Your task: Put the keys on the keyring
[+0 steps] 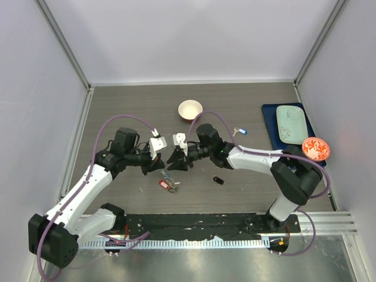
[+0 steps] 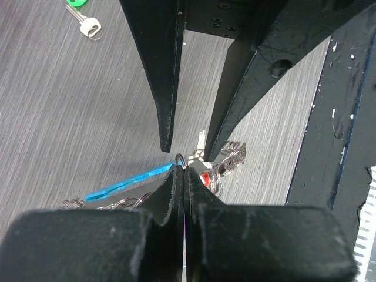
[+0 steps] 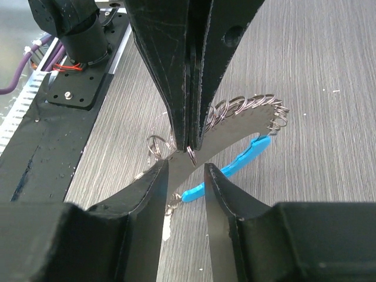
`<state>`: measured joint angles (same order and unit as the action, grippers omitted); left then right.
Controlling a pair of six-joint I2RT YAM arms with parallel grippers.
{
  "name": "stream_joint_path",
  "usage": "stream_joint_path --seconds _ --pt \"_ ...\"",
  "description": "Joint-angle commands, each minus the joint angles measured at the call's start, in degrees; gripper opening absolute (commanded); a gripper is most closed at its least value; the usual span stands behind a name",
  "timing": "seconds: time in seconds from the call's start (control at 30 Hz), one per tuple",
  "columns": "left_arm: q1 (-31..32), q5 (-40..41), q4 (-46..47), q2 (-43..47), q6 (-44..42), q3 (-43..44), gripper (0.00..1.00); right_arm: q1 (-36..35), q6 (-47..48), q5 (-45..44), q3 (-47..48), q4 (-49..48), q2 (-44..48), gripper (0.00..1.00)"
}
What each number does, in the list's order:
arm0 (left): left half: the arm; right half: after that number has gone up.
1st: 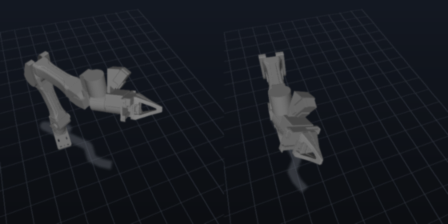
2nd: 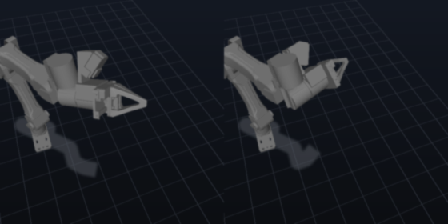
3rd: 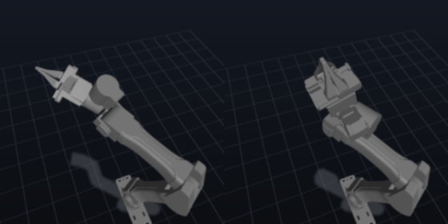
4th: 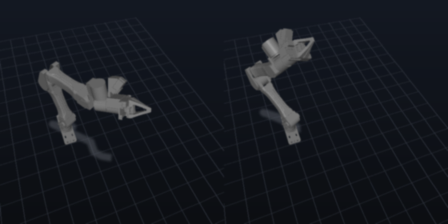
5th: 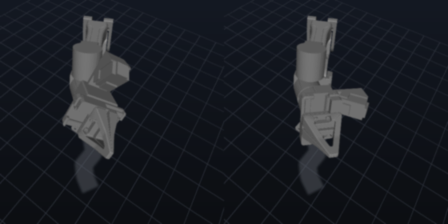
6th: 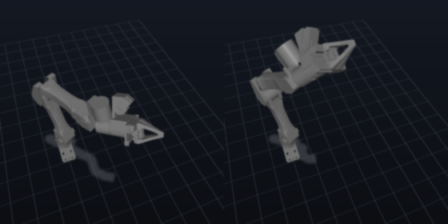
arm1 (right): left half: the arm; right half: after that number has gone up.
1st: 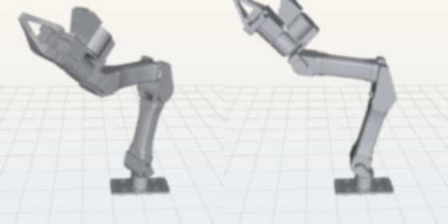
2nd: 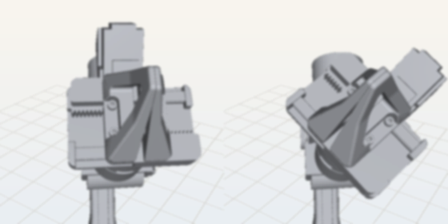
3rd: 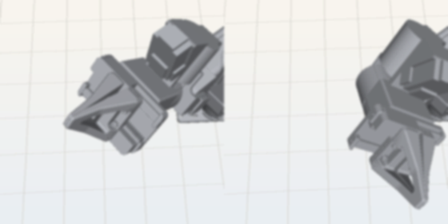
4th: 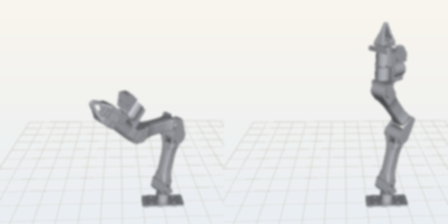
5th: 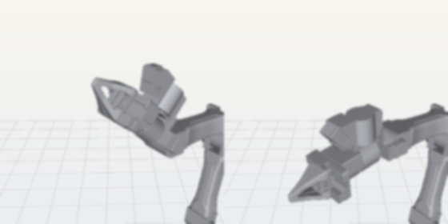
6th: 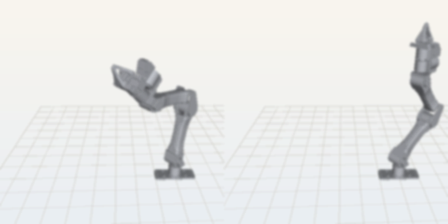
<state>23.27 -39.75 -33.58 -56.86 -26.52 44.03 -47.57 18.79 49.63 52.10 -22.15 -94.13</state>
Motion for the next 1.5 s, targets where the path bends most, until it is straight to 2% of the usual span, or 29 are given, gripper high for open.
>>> stream_joint_path --seconds 0.0,0.33,0.47,0.6,0.67,0.83,0.97,1.03,1.1,1.2,1.33,1.47 --pt "0.37 -2.53 -0.69 -0.18 -0.37 2.02 0.00 -0.59 2.83 0.91 3.01 1.67 0.97 0.37" --pt "0.46 -3.58 -1.13 -0.71 -0.37 2.37 0.00 -1.30 2.40 1.44 4.24 2.38 0.26 0.34" --pt "0.46 -3.58 -1.13 -0.44 -0.37 2.46 0.00 -1.38 2.75 2.14 5.03 3.78 -0.27 0.24" --pt "0.55 -3.50 -0.96 0.52 -0.37 2.37 0.00 -1.47 3.62 2.14 5.65 5.54 -0.53 0.06" --pt "0.46 -2.88 -0.87 1.66 -0.37 2.03 0.00 -1.38 3.54 1.97 5.65 5.63 -0.36 0.01" --pt "0.38 -1.12 0.53 4.39 -0.02 0.88 0.00 -0.77 1.88 1.79 5.56 4.76 0.08 0.01" --pt "0.20 1.16 2.82 6.93 2.17 -0.26 0.13 1.16 -3.64 3.45 3.46 -1.74 0.52 0.01" --pt "-0.23 3.09 3.96 9.12 3.40 -0.96 0.25 1.87 -6.20 4.16 1.61 -7.01 0.96 0.01" --pt "-1.03 4.06 6.85 11.06 5.07 -2.45 0.34 2.74 -8.23 4.60 0.64 -9.48 1.66 0.01" --pt "-2.78 3.63 10.89 14.75 7.09 -4.38 0.41 3.18 -9.99 4.52 -0.32 -12.02 2.45 0.01" --pt "-4.80 1.43 14.15 17.04 9.03 -5.80 0.44 3.97 -14.38 4.69 -2.26 -18.35 2.81 0.01" --pt "-6.04 -2.07 15.21 15.65 10.17 -5.62 0.44 4.50 -17.64 6.18 -3.49 -23.63 3.25 0.01"
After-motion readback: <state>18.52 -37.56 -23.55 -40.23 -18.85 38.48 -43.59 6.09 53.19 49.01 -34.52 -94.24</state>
